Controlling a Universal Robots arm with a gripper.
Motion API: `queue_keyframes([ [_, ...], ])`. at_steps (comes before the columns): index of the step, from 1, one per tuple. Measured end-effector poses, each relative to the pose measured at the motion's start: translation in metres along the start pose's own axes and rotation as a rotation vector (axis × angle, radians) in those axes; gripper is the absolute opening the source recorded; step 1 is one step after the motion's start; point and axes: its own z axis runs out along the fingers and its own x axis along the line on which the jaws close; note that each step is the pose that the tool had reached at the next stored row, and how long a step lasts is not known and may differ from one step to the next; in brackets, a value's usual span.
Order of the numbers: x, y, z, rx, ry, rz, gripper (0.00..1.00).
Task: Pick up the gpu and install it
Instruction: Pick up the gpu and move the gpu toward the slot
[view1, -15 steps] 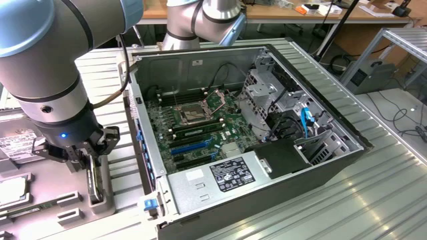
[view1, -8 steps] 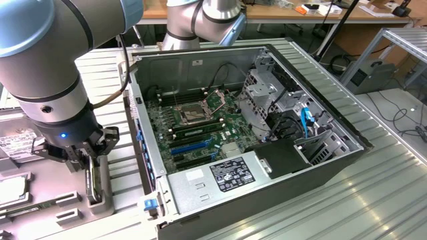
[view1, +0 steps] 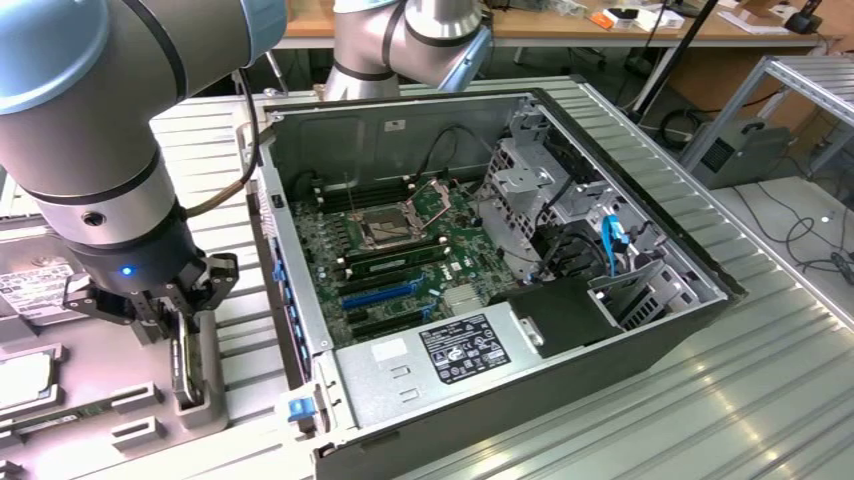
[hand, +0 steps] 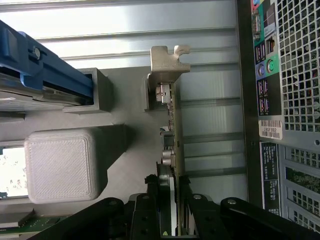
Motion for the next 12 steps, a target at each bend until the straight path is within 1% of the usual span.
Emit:
queue_keyframes([
  [2, 0.0, 0.0001, -0.0021, 0.0001, 0.0001, 0.0, 0.27],
  [3, 0.0, 0.0002, -0.0058, 0.0001, 0.0001, 0.0, 0.27],
  [5, 0.0, 0.0004, -0.01, 0.0, 0.0001, 0.0, 0.27],
  [12, -0.001, 0.0008, -0.018, -0.0015, 0.0002, 0.0, 0.27],
])
